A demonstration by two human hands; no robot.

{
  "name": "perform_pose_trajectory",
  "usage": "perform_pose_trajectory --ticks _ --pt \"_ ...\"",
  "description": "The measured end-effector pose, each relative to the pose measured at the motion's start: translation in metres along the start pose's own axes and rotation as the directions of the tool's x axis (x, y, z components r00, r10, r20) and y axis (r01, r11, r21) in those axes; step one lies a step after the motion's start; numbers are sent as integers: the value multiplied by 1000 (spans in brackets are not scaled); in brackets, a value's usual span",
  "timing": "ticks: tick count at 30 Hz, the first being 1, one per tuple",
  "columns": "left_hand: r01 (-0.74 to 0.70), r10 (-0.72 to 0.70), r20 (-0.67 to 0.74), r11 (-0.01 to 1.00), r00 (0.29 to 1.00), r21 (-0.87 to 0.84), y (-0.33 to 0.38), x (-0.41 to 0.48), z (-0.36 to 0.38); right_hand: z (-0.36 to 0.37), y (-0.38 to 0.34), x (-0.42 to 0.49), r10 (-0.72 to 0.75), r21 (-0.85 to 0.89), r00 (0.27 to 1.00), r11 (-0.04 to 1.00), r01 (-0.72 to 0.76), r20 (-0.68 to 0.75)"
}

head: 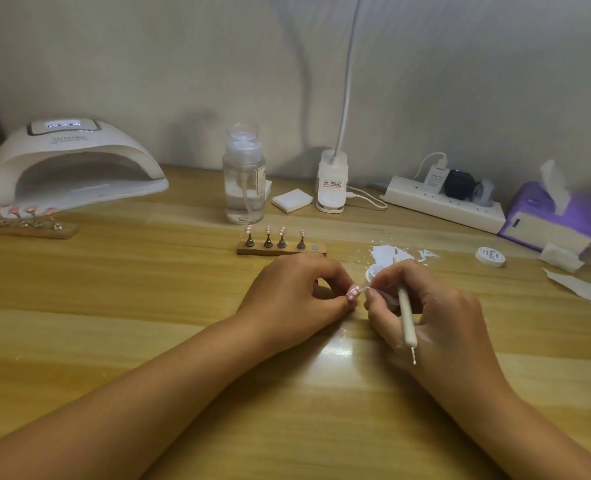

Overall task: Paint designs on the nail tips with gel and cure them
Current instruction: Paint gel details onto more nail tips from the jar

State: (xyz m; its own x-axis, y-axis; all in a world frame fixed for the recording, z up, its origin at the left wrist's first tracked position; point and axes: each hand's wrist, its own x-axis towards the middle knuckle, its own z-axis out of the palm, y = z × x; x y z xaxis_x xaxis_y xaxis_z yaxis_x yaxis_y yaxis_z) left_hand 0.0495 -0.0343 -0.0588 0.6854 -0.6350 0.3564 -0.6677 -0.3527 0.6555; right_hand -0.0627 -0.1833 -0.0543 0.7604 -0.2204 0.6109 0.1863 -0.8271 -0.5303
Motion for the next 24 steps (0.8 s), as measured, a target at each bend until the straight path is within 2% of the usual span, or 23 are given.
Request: perform_pose_trajectory --ticks 24 --pt "4 -4 -13 1000 1000 18 3 0 0 -2 -4 1 -21 4 999 1000 21 41"
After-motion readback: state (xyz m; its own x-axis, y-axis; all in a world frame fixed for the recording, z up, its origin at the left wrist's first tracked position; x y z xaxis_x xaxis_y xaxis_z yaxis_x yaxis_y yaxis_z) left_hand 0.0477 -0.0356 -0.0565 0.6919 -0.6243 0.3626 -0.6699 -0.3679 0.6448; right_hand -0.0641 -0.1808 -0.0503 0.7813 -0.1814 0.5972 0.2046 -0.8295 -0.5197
